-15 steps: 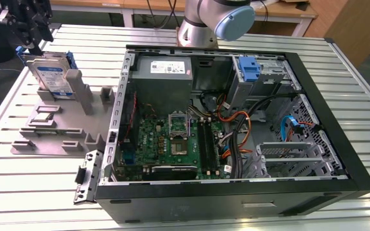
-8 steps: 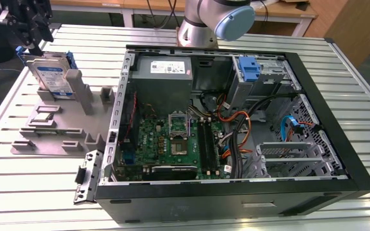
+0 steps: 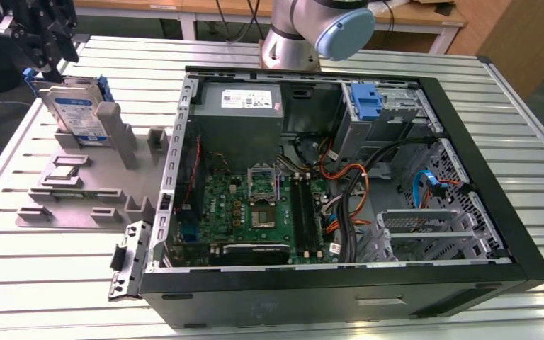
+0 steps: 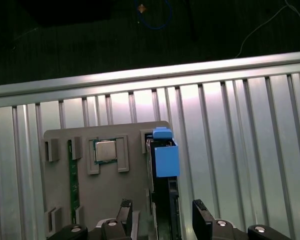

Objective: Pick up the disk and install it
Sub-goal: 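Pick up the disk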

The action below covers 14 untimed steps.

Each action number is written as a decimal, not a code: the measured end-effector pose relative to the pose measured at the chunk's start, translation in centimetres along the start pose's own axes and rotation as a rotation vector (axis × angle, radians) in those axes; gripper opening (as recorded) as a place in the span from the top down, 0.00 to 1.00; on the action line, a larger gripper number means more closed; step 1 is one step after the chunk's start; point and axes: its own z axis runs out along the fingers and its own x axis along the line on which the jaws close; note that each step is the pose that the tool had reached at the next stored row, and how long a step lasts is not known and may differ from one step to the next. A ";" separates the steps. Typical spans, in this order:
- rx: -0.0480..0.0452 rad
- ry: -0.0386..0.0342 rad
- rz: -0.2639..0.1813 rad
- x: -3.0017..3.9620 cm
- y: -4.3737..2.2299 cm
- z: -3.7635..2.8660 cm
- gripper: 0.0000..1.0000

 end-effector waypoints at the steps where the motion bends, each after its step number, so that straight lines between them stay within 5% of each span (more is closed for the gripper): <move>1: -0.0001 0.0001 0.000 0.00 0.00 0.00 0.41; 14: 0.0003 -0.0002 0.000 0.01 -0.02 0.41 0.41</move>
